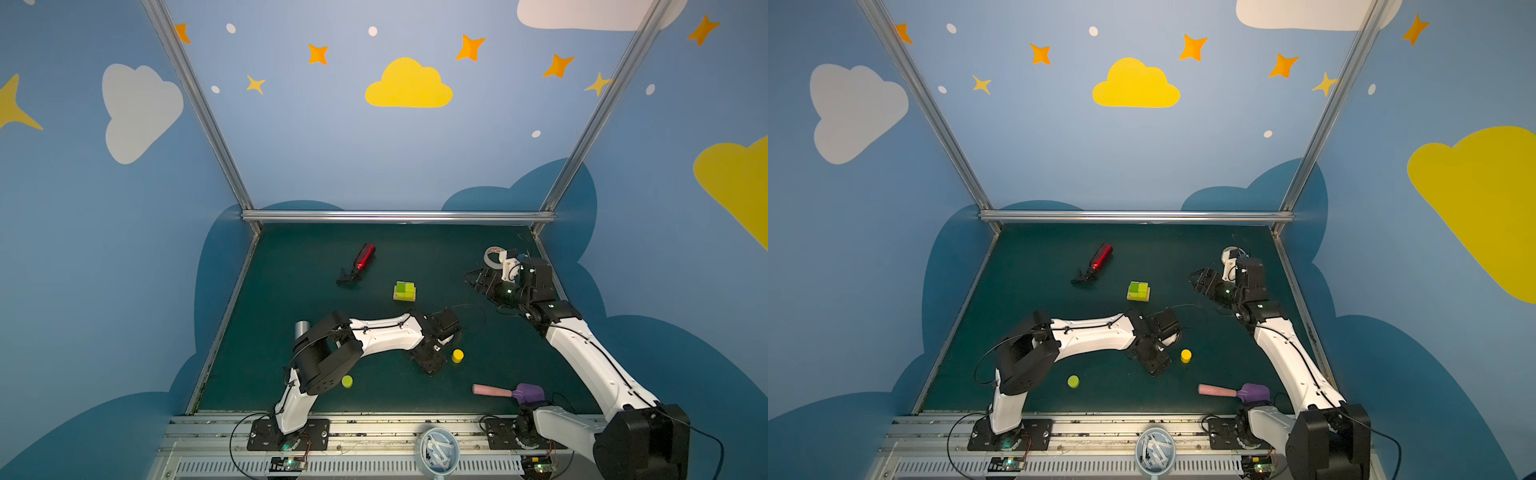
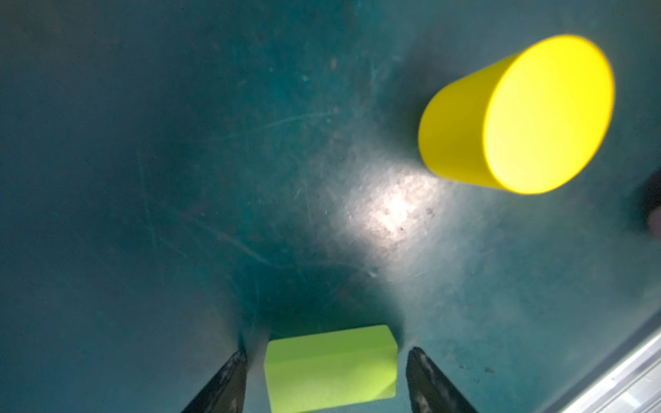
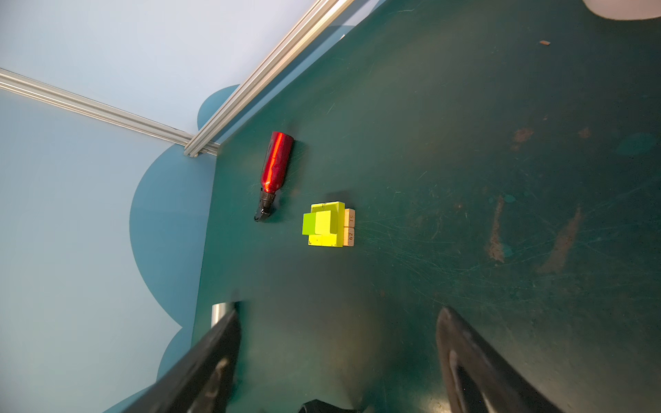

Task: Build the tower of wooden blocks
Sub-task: 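Lower the left gripper over the lime-green rectangular block and close on it, then lift the held block and carry it over the stack with the left gripper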

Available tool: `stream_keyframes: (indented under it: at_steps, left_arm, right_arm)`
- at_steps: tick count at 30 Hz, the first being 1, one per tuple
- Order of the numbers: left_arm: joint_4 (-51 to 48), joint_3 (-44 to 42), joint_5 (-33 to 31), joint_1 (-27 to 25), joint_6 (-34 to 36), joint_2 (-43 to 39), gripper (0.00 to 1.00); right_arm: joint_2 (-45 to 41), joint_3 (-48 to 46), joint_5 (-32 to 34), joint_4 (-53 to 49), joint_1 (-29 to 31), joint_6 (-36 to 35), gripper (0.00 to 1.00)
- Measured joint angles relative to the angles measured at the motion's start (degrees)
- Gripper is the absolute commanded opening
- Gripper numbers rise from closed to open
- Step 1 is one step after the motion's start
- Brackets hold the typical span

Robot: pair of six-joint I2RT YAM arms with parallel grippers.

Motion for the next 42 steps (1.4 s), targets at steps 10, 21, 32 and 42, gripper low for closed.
stream_keyframes:
  at_steps: [10, 21, 32, 42]
  left_arm:
    - [-0.7, 0.0, -1.3, 0.0, -0.3, 0.0, 0.68]
    - [-0.9, 0.3, -1.2, 0.1, -1.4, 0.0, 0.59]
    - [-2.2, 0.7, -1.7, 1.7, -3.8, -0.3, 0.49]
    - [-9.1, 8.7, -5.5, 5.1, -8.0, -2.5, 0.44]
  right_arm:
    - [0.0, -0.2, -0.6, 0.5, 0.0, 0.2, 0.84]
    - [0.0, -0.2, -0.6, 0.5, 0.0, 0.2, 0.84]
    - [0.0, -0.3, -0.6, 0.5, -0.2, 0.2, 0.84]
    - [0.5, -0.3, -0.7, 0.8, -0.5, 0.2, 0.84]
